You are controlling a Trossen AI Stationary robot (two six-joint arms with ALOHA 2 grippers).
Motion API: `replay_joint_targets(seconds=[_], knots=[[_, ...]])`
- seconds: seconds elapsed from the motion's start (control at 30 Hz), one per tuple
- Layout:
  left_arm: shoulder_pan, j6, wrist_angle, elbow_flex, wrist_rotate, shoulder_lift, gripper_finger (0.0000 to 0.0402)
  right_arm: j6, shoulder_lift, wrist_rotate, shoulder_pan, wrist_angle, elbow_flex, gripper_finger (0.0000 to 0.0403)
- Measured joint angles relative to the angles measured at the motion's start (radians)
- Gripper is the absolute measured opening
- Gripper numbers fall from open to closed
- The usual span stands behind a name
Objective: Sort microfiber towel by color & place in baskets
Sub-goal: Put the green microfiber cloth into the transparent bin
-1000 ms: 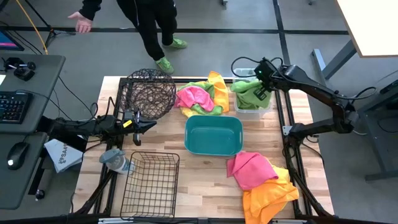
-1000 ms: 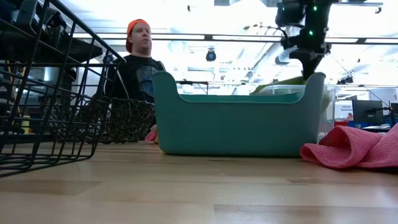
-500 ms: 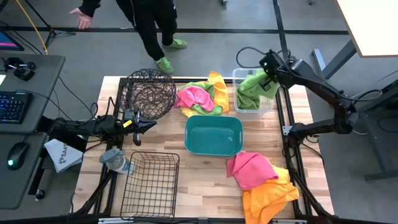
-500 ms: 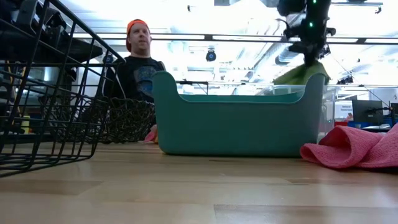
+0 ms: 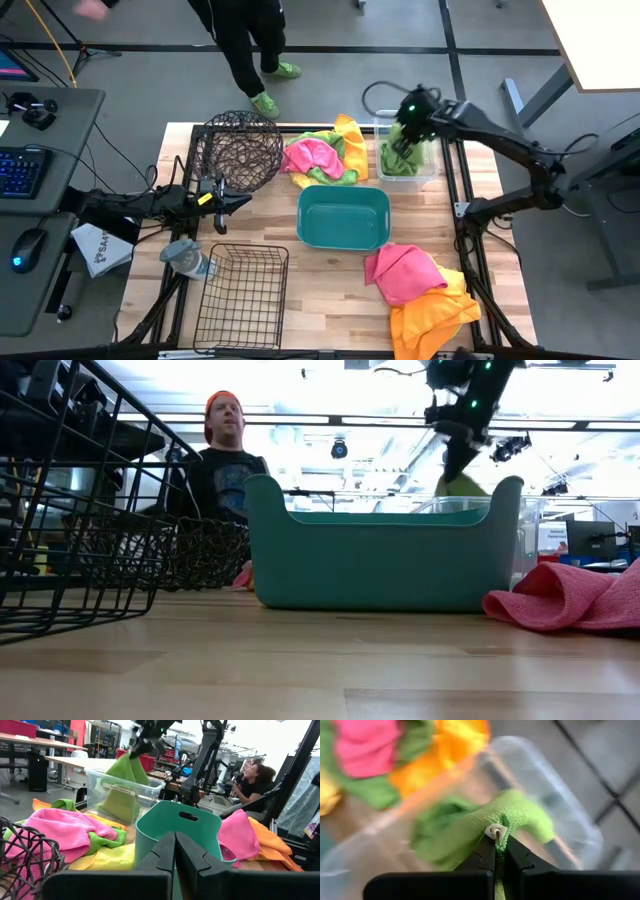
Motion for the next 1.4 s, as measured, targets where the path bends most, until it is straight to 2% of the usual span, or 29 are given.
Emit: replay_joint_targets(seconds=[0.23, 0.43, 0.5, 0.6, 0.73, 0.87, 1.07, 1.23, 1.3, 1.4], knots=[[0.0, 0.0, 0.0, 0.0, 0.0, 0.0, 0.0, -0.041, 0.072, -0.042, 0.0, 0.124, -0.163, 0.0], [0.0, 0.0, 0.0, 0.0, 0.0, 0.0, 0.0, -0.066, 0.083, -0.208, -0.054, 0.229, -0.32, 0.0], [0.0, 0.0, 0.0, 0.0, 0.0, 0.0, 0.0, -0.068, 0.082, -0.243, -0.07, 0.236, -0.346, 0.0], [0.0, 0.0, 0.0, 0.0, 0.0, 0.0, 0.0, -0.051, 0.095, -0.234, -0.092, 0.227, -0.355, 0.0005], [0.0, 0.0, 0.0, 0.0, -0.002, 0.0, 0.0, -0.024, 0.087, -0.242, -0.111, 0.229, -0.304, 0.0036], [0.0, 0.0, 0.0, 0.0, -0.002, 0.0, 0.0, -0.023, 0.087, -0.254, -0.122, 0.184, -0.211, 0.01], [0.0, 0.0, 0.0, 0.0, -0.002, 0.0, 0.0, -0.05, 0.087, -0.268, -0.122, 0.036, -0.057, 0.0204], [0.0, 0.0, 0.0, 0.0, -0.003, 0.0, 0.0, -0.1, 0.087, -0.326, -0.122, -0.134, 0.066, 0.0247], [0.0, 0.0, 0.0, 0.0, -0.003, 0.0, 0.0, -0.079, 0.087, -0.38, -0.122, -0.163, 0.107, 0.0251], [0.0, 0.0, 0.0, 0.0, -0.003, 0.0, 0.0, 0.018, 0.086, -0.574, -0.119, -0.087, 0.158, 0.0252]])
